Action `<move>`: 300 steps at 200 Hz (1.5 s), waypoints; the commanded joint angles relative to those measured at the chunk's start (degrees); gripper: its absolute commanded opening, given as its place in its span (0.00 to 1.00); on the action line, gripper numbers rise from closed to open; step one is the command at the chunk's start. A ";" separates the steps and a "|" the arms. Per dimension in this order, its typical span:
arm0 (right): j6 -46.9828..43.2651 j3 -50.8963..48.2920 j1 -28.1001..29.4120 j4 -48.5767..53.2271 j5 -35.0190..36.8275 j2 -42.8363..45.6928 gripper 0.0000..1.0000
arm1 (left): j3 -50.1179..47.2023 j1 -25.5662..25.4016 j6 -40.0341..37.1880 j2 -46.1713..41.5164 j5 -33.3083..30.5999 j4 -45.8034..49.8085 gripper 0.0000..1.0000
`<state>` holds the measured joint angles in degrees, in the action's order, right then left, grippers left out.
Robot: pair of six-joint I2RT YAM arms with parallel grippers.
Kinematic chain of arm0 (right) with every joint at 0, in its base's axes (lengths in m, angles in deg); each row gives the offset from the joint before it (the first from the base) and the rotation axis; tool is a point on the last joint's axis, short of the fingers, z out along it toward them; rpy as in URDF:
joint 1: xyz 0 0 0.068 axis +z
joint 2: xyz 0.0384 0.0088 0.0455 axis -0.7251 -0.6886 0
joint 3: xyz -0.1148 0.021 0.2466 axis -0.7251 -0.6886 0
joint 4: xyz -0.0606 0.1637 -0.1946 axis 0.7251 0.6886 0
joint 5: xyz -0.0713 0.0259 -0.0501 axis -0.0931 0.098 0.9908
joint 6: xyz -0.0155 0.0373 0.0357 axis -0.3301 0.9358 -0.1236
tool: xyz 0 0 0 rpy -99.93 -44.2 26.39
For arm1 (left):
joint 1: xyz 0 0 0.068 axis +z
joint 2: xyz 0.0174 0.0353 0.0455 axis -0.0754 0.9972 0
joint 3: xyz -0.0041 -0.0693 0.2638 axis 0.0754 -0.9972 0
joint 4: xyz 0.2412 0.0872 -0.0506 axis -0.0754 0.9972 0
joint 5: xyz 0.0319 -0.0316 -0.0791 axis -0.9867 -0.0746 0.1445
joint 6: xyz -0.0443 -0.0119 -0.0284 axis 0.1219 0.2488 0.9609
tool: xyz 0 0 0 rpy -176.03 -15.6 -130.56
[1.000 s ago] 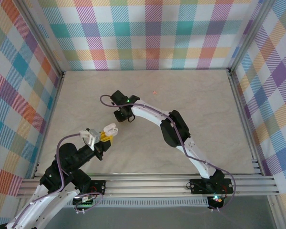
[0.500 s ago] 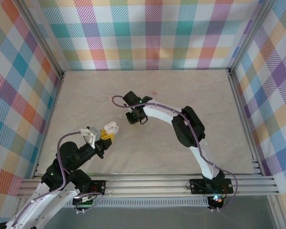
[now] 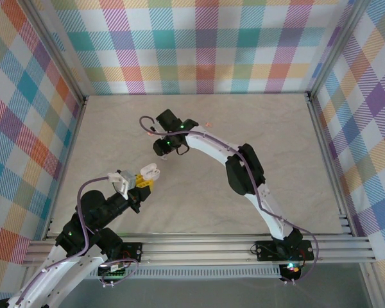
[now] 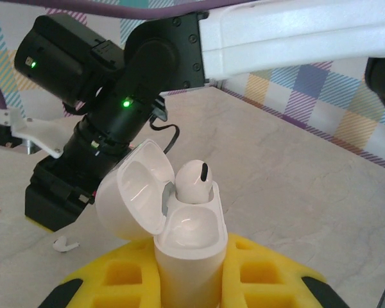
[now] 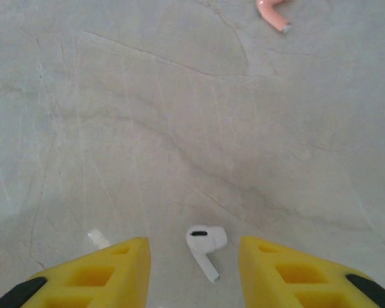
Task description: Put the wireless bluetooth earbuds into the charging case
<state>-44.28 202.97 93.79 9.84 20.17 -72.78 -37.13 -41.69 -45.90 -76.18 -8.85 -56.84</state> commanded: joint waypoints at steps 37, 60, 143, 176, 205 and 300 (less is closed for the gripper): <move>-3.64 6.65 0.68 6.64 -0.39 -6.09 0.42 | 0.22 0.01 1.24 -2.38 -1.29 -0.69 0.00; -3.37 6.82 0.77 6.46 -0.01 -6.65 0.42 | 0.31 0.01 1.00 -2.15 -1.49 -0.72 0.00; -2.34 7.22 1.39 6.02 -1.01 -8.58 0.42 | 0.66 0.01 1.04 -2.19 -0.98 1.26 0.00; -2.32 7.51 1.56 6.02 -1.11 -9.33 0.43 | 0.63 0.01 1.06 -2.19 -1.02 1.07 0.00; -2.06 9.12 1.69 6.53 -1.28 -10.82 0.41 | 0.66 0.01 1.14 -2.23 -0.76 1.39 0.00; -0.82 10.15 2.00 7.68 0.87 -11.42 0.32 | 0.86 0.01 0.78 -2.34 -1.19 2.05 0.00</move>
<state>-46.01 212.64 94.84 17.27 21.67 -81.98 -37.13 -41.69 -45.49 -77.71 -9.68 -54.85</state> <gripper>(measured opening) 0.327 0.175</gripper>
